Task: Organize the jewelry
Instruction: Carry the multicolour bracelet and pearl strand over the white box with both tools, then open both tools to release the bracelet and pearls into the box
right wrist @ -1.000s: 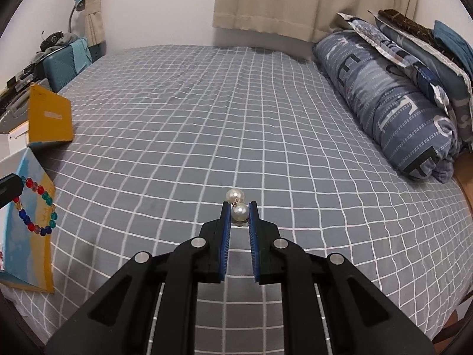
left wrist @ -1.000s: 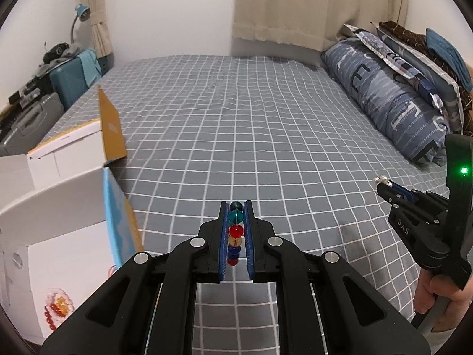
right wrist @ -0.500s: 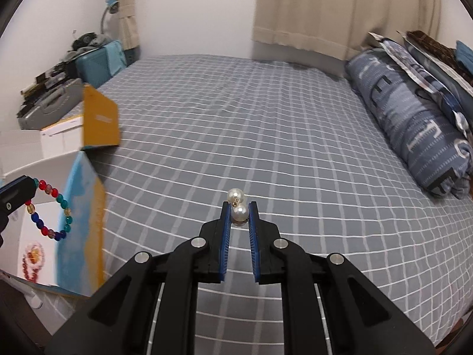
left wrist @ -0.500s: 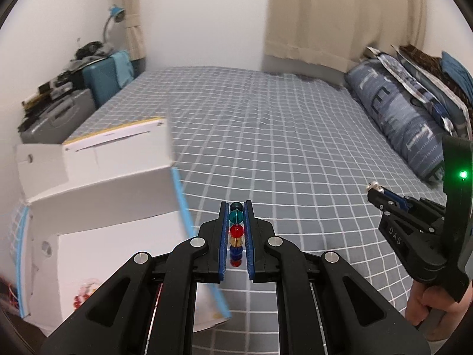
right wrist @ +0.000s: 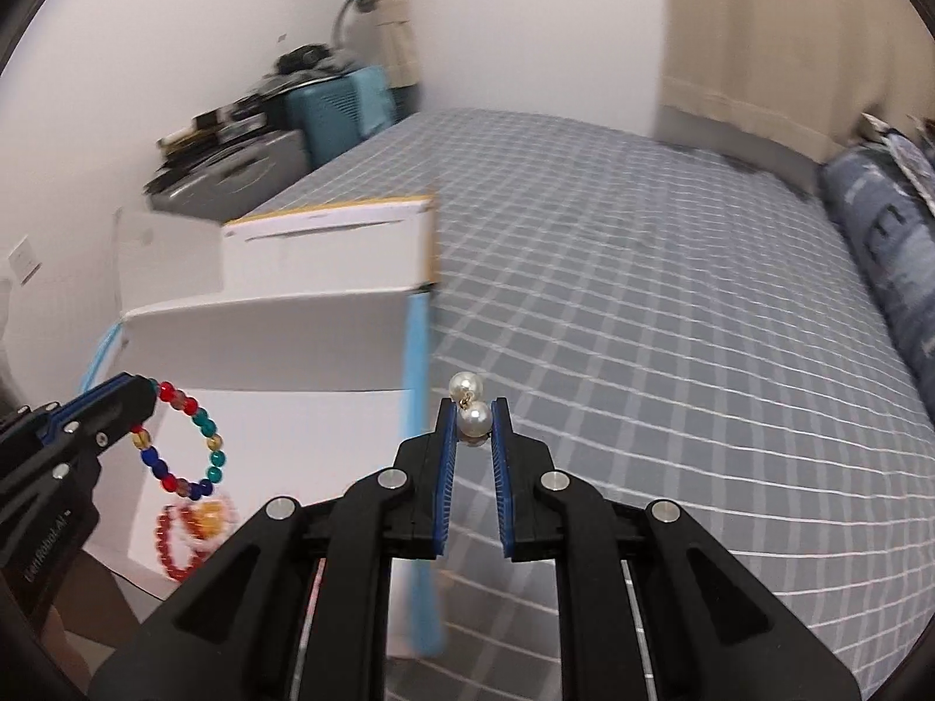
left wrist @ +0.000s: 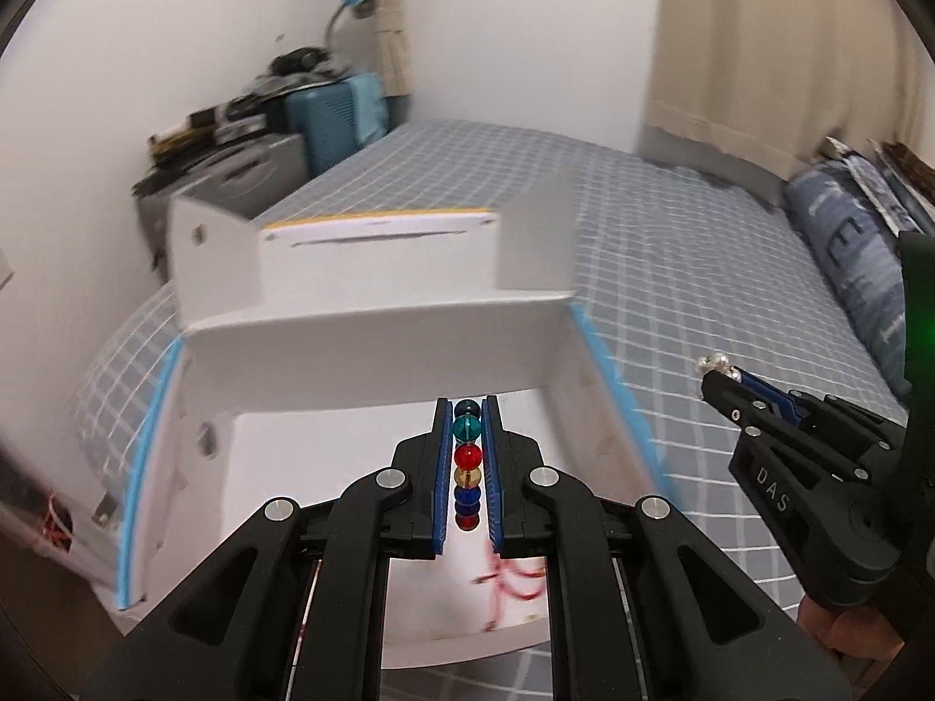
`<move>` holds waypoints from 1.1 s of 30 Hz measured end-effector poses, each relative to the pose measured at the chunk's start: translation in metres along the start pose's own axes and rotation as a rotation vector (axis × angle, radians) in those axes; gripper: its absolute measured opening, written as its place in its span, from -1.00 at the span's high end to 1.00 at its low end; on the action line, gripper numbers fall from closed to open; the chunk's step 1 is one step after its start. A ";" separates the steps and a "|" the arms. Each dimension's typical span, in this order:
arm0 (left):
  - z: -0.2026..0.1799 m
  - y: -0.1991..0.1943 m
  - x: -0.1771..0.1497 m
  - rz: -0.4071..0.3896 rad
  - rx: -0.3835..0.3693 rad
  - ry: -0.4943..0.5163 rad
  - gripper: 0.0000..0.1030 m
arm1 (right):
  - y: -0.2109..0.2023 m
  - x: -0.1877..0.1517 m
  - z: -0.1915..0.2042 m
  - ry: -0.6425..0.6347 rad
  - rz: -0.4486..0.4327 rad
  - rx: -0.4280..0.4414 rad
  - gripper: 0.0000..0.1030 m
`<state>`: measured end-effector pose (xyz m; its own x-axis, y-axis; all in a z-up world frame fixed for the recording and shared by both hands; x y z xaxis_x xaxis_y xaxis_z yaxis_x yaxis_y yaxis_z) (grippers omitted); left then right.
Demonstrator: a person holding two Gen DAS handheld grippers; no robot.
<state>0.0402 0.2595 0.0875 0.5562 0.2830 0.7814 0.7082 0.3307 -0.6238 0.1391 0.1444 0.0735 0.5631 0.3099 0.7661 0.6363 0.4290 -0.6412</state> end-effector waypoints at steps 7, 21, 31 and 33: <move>0.059 0.022 -0.024 0.065 0.067 -0.037 0.82 | 0.030 -0.017 0.067 -0.067 0.069 0.028 0.78; 0.095 0.050 -0.053 0.151 0.063 -0.071 0.82 | 0.077 -0.049 0.092 -0.117 0.199 -0.043 0.78; 0.107 0.057 -0.057 0.168 0.080 -0.082 0.80 | 0.077 -0.048 0.090 -0.110 0.190 -0.046 0.62; 0.107 0.055 -0.056 0.160 0.069 -0.079 0.77 | 0.071 -0.048 0.091 -0.102 0.168 -0.010 0.38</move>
<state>0.0010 0.3578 0.0077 0.6219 0.4056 0.6698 0.5803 0.3356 -0.7420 0.1095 0.2371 -0.0047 0.6061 0.4609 0.6482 0.5431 0.3556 -0.7606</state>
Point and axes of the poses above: each gripper's, at about its wrist camera, not at the fingertips, and y roughly the way its jaws point, z to its left, x to its top, the point moved 6 cm from there along y, roughly the way its jaws point, and after that the axes turned 3 degrees about -z, right-handed, at the moved point
